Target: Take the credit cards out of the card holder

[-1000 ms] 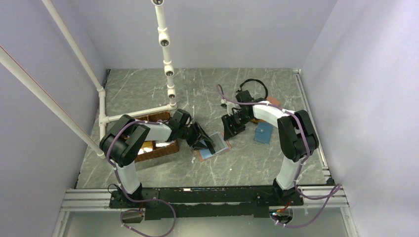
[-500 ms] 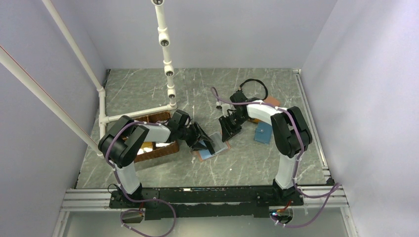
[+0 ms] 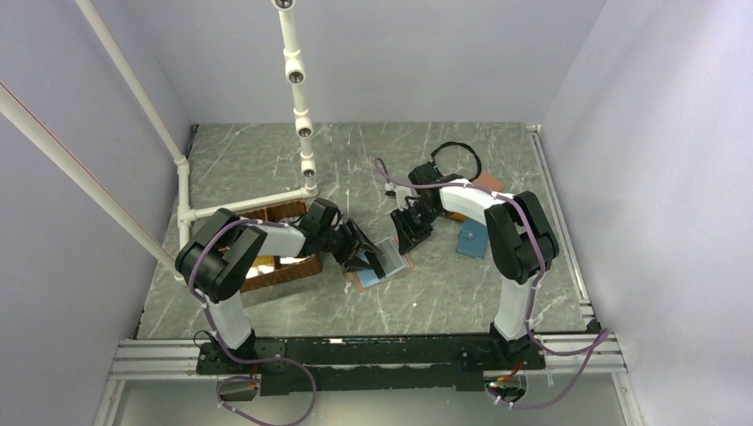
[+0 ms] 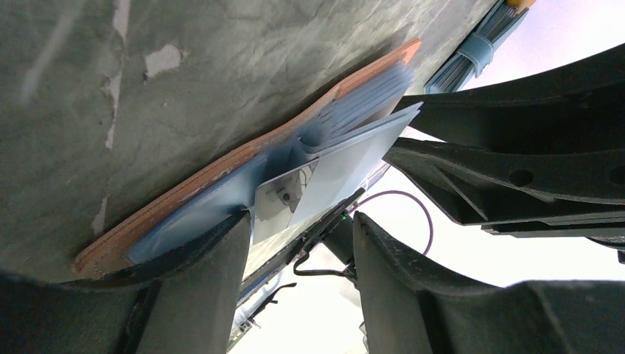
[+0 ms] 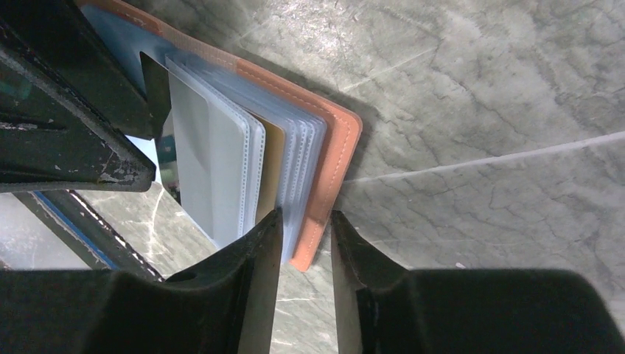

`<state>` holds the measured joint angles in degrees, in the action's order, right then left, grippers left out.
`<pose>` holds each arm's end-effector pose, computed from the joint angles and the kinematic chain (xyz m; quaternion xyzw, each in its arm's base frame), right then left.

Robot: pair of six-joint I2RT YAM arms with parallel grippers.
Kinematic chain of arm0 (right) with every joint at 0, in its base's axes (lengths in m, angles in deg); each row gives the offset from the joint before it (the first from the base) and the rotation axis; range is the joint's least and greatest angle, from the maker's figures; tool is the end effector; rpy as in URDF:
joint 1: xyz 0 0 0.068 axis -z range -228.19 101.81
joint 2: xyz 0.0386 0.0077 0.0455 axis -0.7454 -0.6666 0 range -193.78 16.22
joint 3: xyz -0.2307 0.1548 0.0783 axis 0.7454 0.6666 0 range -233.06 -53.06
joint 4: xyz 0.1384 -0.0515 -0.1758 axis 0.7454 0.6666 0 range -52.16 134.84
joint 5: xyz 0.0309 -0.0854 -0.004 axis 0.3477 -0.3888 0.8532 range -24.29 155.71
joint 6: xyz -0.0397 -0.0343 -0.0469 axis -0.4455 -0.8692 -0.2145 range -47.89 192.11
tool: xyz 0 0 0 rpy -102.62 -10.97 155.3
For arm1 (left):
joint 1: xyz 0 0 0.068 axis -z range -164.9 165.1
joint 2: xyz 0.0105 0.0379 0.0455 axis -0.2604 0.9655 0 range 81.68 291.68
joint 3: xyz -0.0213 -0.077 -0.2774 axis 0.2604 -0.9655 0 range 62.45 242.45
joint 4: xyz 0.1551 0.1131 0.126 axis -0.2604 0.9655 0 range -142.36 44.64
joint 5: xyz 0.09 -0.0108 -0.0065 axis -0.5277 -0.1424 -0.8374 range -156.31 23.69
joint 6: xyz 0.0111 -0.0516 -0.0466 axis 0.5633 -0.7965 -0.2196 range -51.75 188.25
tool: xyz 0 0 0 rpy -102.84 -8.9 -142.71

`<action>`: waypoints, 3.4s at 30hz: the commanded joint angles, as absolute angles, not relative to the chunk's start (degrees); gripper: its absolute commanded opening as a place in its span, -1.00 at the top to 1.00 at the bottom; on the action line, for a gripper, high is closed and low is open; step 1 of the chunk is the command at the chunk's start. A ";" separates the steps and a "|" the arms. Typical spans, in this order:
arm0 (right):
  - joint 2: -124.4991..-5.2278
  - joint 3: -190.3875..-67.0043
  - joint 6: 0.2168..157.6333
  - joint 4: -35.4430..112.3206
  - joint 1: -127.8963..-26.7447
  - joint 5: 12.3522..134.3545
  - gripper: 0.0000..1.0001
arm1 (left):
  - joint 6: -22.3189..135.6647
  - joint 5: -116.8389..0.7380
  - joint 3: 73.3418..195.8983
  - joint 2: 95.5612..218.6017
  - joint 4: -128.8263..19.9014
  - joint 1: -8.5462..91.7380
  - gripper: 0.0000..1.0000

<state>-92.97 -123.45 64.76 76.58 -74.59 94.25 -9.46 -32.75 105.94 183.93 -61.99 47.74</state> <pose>0.2930 0.1762 0.1714 -0.3052 0.9142 0.2590 0.0632 0.2522 -0.1993 0.1462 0.2508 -0.8673 0.4289 0.0312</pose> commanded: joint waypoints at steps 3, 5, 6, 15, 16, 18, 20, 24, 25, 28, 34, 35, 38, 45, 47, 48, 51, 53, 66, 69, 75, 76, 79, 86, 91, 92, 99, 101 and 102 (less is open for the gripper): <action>-92.91 -124.57 62.97 76.07 -72.09 91.61 0.27 | -8.83 -36.49 104.37 185.31 -57.12 47.53 -0.19; -91.30 -124.42 62.51 76.07 -71.00 93.93 0.18 | -8.83 -36.31 104.37 185.53 -57.39 47.48 -0.19; -90.49 -123.85 62.41 75.82 -70.59 95.52 0.12 | -8.76 -36.26 104.35 185.62 -57.67 47.52 -0.18; -92.23 -123.51 62.48 76.27 -70.06 111.73 -0.01 | -8.56 -35.84 104.38 185.73 -59.15 47.53 -0.17; -93.62 -124.00 62.60 76.54 -70.05 112.83 -0.01 | -8.56 -35.82 104.33 185.67 -59.40 47.53 -0.17; -95.05 -124.77 63.08 76.61 -70.08 113.00 -0.02 | -8.65 -35.81 104.06 185.49 -59.63 47.53 -0.17; -96.07 -125.49 63.28 77.00 -70.07 111.77 -0.01 | -8.80 -35.78 103.82 185.32 -60.01 47.53 -0.16; -96.79 -125.24 63.58 76.79 -70.03 111.79 -0.02 | -9.17 -35.68 103.33 185.29 -60.67 47.53 -0.16; -96.81 -125.22 63.47 76.78 -70.05 112.43 -0.01 | -9.10 -35.56 103.40 185.36 -60.69 47.48 -0.17; -96.52 -125.05 62.99 76.94 -70.09 115.74 0.05 | -8.92 -35.39 103.66 185.55 -60.45 47.53 -0.16; -95.66 -124.40 62.20 77.08 -70.09 121.08 0.23 | -8.89 -35.29 103.84 185.82 -60.39 47.53 -0.16; -95.78 -124.35 62.37 76.96 -70.13 121.30 0.23 | -8.91 -35.28 103.85 185.87 -60.49 47.53 -0.16; -96.96 -124.57 62.45 77.24 -70.16 122.11 0.25 | -8.83 -35.20 103.85 185.83 -60.53 47.53 -0.16; -98.93 -124.67 63.46 77.05 -71.51 123.70 0.19 | -8.87 -35.02 103.85 185.97 -61.09 47.53 -0.15; -99.53 -124.73 63.70 77.04 -71.73 123.11 0.11 | -8.89 -34.87 103.85 185.92 -60.99 47.53 -0.16; -99.71 -124.71 63.94 76.93 -71.70 122.61 0.07 | -8.91 -34.97 103.78 185.91 -61.10 47.53 -0.16; -100.05 -124.65 64.98 76.40 -71.75 120.94 0.02 | -9.00 -34.93 103.67 185.91 -61.35 47.48 -0.15; -100.14 -124.50 65.52 76.02 -71.75 121.14 -0.01 | -9.08 -34.93 103.67 185.91 -61.41 47.48 -0.15; -101.23 -124.09 68.36 74.41 -71.45 119.17 0.76 | -9.17 -35.44 103.13 185.02 -60.72 47.35 -0.15; -101.07 -123.63 68.56 74.13 -70.87 117.65 0.97 | -9.26 -35.66 102.57 184.33 -60.50 47.18 -0.17; -102.62 -122.39 69.12 73.66 -69.46 116.91 1.00 | -10.79 -35.78 100.28 183.45 -63.08 46.69 -0.20; -103.10 -122.14 69.39 73.51 -69.09 117.89 1.00 | -11.23 -35.62 99.79 183.41 -64.20 46.61 -0.19; -104.36 -121.58 69.93 73.08 -67.89 123.38 1.00 | -12.13 -35.46 98.32 183.00 -66.94 46.41 -0.20; -102.69 -118.77 75.82 66.81 -65.87 136.15 1.00 | -11.82 -35.14 97.46 181.12 -70.10 46.03 -0.22; -101.22 -117.09 80.81 61.59 -64.38 142.28 1.00 | -11.55 -34.57 97.41 180.12 -73.25 45.95 -0.23; -101.02 -116.72 81.54 60.72 -64.30 142.91 1.00 | -11.55 -34.35 97.57 180.04 -73.84 45.82 -0.22; -99.45 -114.15 88.52 53.15 -63.83 147.22 1.00 | -11.64 -34.14 98.27 177.92 -74.21 45.32 -0.17; -98.96 -113.58 90.09 51.41 -63.84 147.73 1.00 | -11.73 -34.23 98.38 176.64 -74.07 45.12 -0.17; -98.91 -113.25 90.76 50.75 -63.76 147.94 1.00 | -11.74 -34.23 98.57 176.14 -73.74 45.01 -0.18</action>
<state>-103.44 -113.94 85.65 56.67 -64.07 139.93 -12.19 -32.79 98.37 179.85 -73.90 45.79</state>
